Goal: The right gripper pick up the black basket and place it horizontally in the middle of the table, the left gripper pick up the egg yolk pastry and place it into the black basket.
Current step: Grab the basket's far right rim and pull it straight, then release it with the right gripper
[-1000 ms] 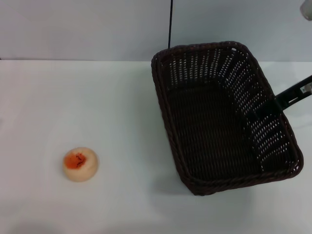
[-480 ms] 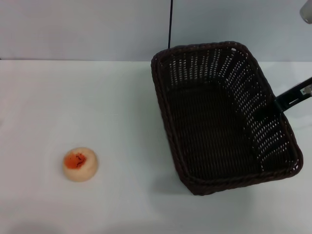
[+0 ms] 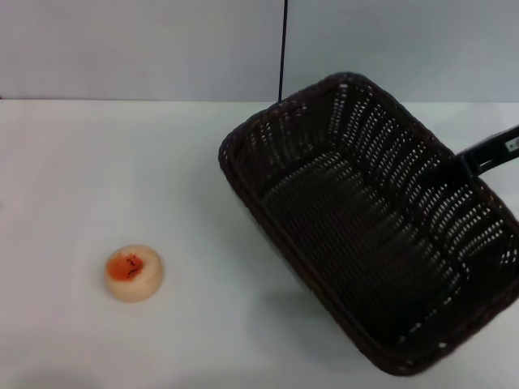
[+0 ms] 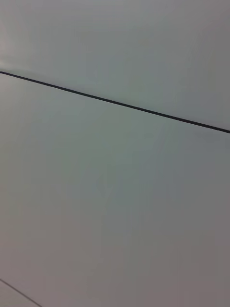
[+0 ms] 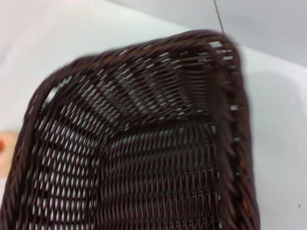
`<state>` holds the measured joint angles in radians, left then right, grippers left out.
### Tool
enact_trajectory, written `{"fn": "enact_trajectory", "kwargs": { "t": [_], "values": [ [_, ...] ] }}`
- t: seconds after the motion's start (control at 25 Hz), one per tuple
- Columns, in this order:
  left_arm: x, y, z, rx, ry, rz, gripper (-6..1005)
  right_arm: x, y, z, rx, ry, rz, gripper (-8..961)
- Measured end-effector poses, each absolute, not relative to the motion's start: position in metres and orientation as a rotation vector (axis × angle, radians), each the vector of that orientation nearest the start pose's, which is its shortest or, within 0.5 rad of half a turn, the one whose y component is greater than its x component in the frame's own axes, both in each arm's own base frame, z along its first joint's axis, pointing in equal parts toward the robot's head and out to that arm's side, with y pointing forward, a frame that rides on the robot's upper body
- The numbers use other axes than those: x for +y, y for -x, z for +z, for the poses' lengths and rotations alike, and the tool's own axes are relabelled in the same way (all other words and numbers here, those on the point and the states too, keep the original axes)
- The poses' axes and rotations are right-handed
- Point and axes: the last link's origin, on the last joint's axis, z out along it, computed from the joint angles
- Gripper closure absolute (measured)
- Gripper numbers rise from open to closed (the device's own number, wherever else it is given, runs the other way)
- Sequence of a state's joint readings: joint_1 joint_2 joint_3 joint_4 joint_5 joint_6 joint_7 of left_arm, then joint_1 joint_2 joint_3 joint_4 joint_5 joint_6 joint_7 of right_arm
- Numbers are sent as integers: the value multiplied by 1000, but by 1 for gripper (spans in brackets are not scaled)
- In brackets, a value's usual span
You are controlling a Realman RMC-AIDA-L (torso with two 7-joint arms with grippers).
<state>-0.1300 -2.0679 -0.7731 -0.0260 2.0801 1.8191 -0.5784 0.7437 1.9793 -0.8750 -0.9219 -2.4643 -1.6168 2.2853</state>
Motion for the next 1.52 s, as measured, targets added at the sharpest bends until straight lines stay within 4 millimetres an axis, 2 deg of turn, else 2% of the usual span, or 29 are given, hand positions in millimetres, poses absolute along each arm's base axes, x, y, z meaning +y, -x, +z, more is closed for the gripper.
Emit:
{"fn": "enact_trajectory", "kwargs": {
  "t": [0.28, 0.36, 0.4, 0.44, 0.6, 0.72, 0.84, 0.96, 1.16, 1.36, 1.52],
  "values": [
    [187, 372, 65, -503, 1188, -1114, 164, 378, -230, 68, 1248, 2668, 144, 808],
    [187, 371, 65, -502, 1188, -1117, 164, 376, -228, 79, 1217, 2695, 221, 809],
    [187, 371, 65, -501, 1186, -1121, 164, 376, -225, 91, 1190, 2709, 274, 809],
    [187, 371, 65, -501, 1186, -1121, 164, 376, -225, 91, 1190, 2709, 274, 809],
    [187, 370, 65, -499, 1184, -1129, 165, 382, -217, 118, 1103, 2722, 271, 809],
    [187, 369, 65, -497, 1183, -1133, 165, 390, -207, 134, 981, 2740, 246, 809],
    [188, 368, 64, -499, 1184, -1142, 165, 399, -194, 140, 822, 2781, 220, 810],
    [188, 367, 63, -504, 1188, -1144, 165, 404, -180, 134, 653, 2840, 175, 810],
    [189, 366, 60, -512, 1197, -1147, 165, 416, -164, 106, 528, 2889, 28, 811],
    [189, 366, 59, -516, 1204, -1144, 165, 416, -153, 73, 411, 2942, -87, 811],
    [189, 367, 57, -523, 1214, -1137, 165, 413, -145, 54, 321, 2984, -117, 811]
  ]
}}
